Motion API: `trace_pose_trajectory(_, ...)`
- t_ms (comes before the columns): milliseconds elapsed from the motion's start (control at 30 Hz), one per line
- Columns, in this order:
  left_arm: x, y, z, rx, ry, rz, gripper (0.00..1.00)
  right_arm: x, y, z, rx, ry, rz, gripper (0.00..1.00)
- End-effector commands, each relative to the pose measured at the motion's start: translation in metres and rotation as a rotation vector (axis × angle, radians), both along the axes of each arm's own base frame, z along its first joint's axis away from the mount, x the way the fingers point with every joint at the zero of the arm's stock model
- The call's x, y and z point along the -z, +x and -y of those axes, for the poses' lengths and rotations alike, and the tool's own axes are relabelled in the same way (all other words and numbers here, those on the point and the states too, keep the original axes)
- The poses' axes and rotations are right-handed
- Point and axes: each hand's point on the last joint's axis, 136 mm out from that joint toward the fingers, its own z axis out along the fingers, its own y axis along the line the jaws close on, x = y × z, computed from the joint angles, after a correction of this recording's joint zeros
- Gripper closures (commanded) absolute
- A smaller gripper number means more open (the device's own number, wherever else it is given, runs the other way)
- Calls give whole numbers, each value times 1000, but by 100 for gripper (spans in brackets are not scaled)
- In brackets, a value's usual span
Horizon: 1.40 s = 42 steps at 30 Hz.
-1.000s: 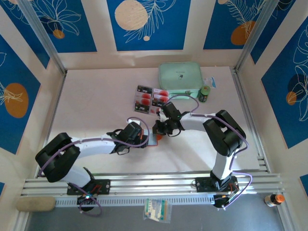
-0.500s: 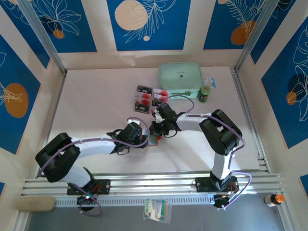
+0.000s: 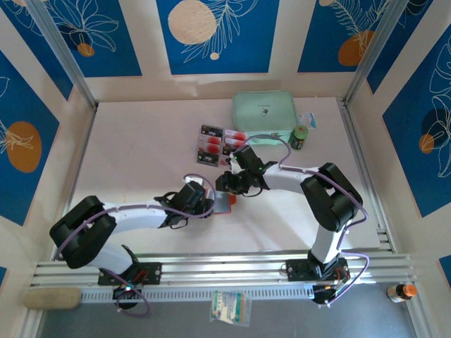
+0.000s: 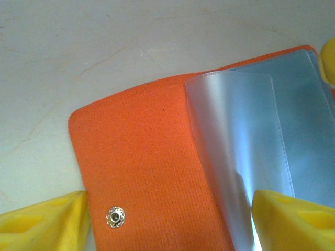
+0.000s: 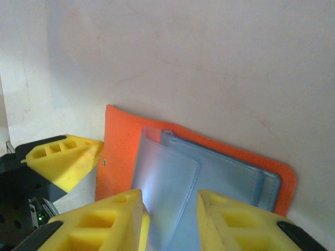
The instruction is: Put the credit cards into the card holder
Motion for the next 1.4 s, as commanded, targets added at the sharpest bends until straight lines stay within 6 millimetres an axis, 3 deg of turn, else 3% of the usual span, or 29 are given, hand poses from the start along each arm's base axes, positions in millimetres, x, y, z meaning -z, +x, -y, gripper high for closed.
trace_pose_trajectory(0, 2, -4, -8, -17, 7, -2, 21, 2, -6, -2, -1, 24, -39, 67)
trace_pose_trajectory(467, -7, -2, -13, -39, -9, 38, 17, 25, -10, -10, 3, 50, -121, 66)
trace_pose_trajectory(1367, -11, -2, -14, -33, -17, 55, 16, 6, -7, -31, -34, 144, -142, 65)
